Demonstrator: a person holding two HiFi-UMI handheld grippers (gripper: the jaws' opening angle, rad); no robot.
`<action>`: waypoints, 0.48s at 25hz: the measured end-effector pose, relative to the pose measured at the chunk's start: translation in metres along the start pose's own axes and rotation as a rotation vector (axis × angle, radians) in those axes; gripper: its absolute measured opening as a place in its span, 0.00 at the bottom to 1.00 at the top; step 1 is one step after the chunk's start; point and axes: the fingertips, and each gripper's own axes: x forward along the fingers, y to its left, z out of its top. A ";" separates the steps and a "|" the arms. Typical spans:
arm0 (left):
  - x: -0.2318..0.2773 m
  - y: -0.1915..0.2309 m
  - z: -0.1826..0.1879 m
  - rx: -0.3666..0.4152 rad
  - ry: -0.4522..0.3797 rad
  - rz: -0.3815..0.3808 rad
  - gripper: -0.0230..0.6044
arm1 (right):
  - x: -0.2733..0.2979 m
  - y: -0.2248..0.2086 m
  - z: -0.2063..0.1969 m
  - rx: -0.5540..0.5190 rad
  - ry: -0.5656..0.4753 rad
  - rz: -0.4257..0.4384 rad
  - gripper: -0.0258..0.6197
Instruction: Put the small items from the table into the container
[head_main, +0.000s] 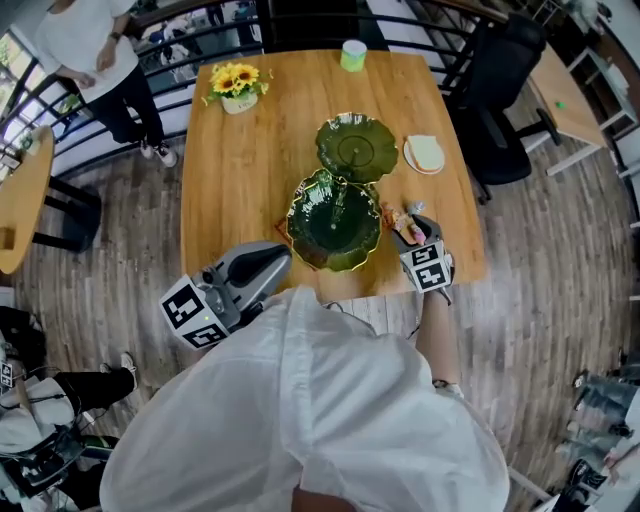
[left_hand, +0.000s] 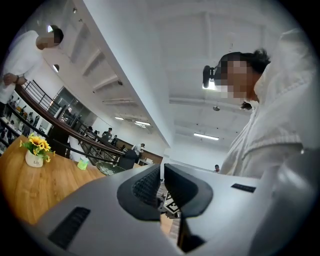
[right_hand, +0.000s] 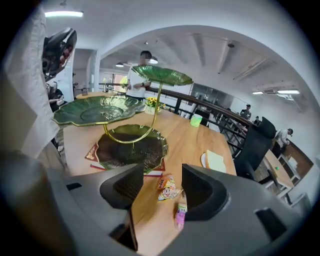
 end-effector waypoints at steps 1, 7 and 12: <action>0.000 0.001 0.000 0.002 -0.003 0.011 0.05 | 0.007 -0.002 -0.006 -0.012 0.022 0.008 0.38; -0.003 0.004 0.003 0.022 -0.022 0.079 0.05 | 0.049 -0.001 -0.039 -0.071 0.153 0.077 0.38; -0.009 0.007 0.002 0.043 -0.035 0.146 0.07 | 0.082 0.003 -0.071 -0.133 0.267 0.128 0.39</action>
